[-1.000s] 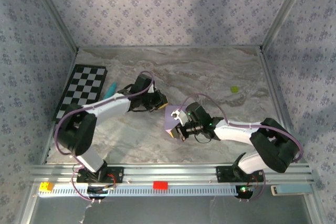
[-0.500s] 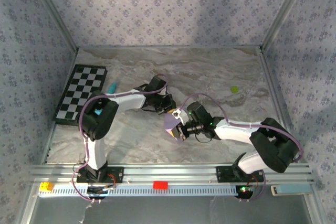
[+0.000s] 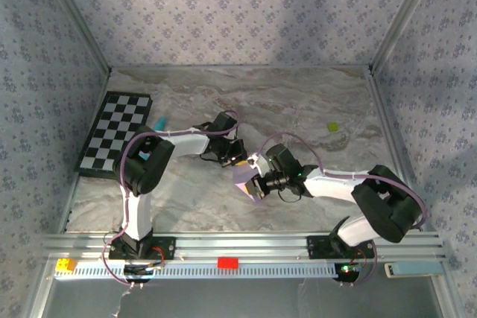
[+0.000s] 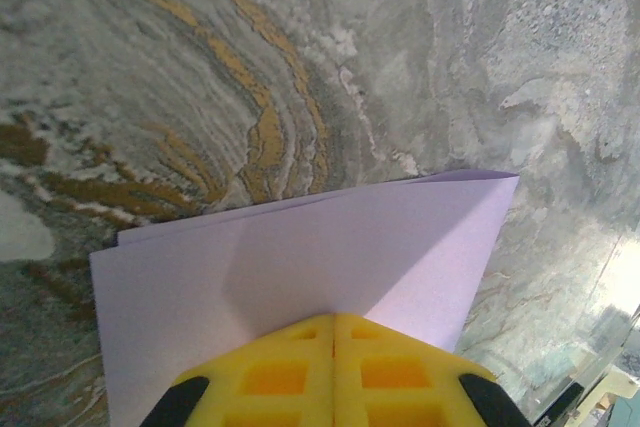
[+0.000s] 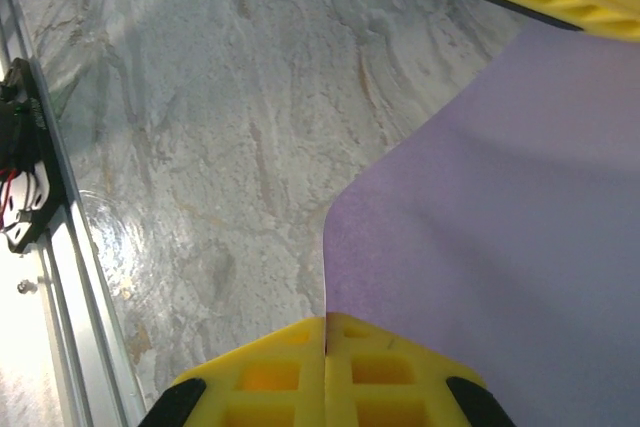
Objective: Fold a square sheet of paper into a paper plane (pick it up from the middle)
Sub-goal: Third fold the triangle at the center of the table.
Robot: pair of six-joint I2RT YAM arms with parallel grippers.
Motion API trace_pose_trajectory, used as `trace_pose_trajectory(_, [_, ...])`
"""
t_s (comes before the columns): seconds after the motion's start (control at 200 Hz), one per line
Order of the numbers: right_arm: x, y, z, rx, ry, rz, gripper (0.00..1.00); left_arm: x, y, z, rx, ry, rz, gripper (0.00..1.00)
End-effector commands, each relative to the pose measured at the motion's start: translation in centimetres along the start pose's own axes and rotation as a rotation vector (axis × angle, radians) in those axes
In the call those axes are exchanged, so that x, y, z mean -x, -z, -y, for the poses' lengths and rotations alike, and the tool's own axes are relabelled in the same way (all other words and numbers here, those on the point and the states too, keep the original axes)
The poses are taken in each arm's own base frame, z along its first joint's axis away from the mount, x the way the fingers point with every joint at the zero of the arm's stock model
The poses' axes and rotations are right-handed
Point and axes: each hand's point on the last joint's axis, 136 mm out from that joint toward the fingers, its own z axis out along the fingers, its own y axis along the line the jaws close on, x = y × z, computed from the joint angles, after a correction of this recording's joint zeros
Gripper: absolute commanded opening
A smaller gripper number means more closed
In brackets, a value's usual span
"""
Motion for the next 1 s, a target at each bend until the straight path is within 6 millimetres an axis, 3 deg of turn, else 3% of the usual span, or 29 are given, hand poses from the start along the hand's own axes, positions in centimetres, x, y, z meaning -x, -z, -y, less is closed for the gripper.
trace_pose_trajectory(0.0, [0.1, 0.1, 1.2, -0.049, -0.049, -0.016, 0.0, -1.0, -1.2, -2.8, 0.089, 0.016, -0.041, 0.06])
trace_pose_trajectory(0.43, [0.9, 0.8, 3.9, -0.133, -0.108, -0.005, 0.0, -0.9, -1.3, -2.5, 0.09, 0.013, -0.04, 0.06])
trace_pose_trajectory(0.995, [0.6, 0.4, 5.0, -0.176, -0.136, -0.018, 0.0, -0.8, -1.3, -2.4, 0.093, 0.012, -0.04, 0.05])
